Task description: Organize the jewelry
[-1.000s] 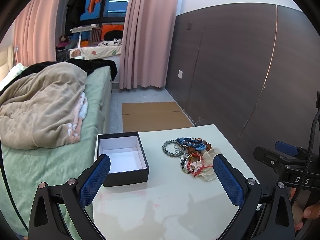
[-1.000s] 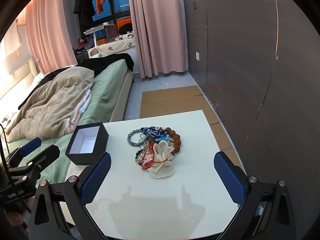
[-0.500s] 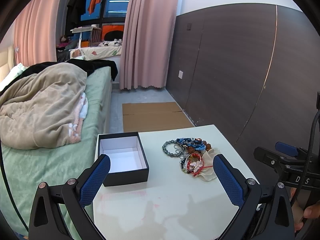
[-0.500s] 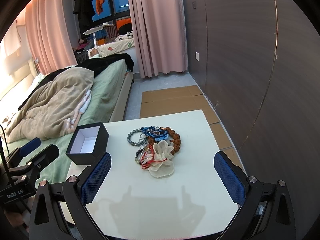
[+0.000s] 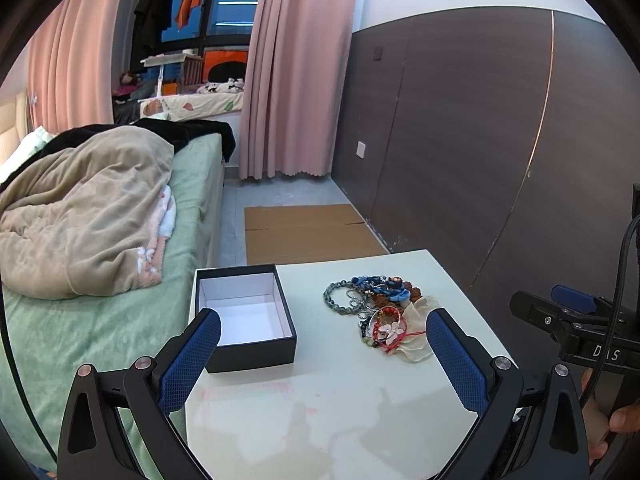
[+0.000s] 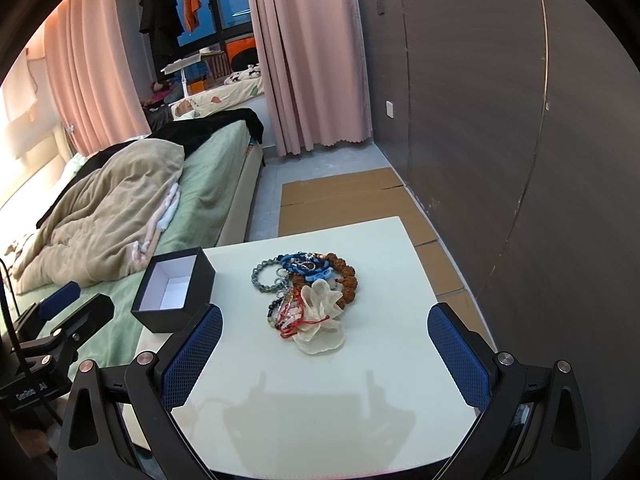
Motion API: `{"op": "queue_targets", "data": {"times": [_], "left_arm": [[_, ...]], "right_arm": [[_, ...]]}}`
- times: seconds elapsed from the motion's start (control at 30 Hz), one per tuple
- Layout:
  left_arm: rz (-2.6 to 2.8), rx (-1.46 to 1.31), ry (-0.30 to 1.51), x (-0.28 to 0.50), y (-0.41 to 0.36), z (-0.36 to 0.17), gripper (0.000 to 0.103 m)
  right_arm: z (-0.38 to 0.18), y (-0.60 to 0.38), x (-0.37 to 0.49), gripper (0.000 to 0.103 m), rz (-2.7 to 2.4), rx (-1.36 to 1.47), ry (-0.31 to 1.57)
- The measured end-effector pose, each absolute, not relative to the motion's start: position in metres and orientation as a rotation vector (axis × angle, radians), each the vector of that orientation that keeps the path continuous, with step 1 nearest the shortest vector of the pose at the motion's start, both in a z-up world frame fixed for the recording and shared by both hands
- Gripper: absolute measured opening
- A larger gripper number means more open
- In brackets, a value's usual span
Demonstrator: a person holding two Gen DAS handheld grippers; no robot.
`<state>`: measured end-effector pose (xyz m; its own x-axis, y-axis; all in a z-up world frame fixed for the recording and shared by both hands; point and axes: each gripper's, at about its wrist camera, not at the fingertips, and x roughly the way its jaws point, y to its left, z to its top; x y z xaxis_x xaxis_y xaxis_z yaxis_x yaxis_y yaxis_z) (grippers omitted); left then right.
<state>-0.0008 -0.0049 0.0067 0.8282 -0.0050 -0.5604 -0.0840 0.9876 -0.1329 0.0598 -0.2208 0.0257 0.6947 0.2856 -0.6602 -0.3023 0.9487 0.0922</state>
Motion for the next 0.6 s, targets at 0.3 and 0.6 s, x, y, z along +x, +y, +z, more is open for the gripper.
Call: {"op": "queue_targets", "data": {"times": [0.3, 0.6], "left_arm": [[0.036, -0.159, 0.61, 0.005, -0.01, 0.005, 0.102], [-0.007, -0.17, 0.647, 0.03, -0.022, -0.005, 0.099]], "right_arm": [[0.025, -0.232, 0.067, 0.103, 0.313, 0.013, 0.747], [0.017, -0.258, 0.09, 0.103, 0.254, 0.1, 0.799]]}}
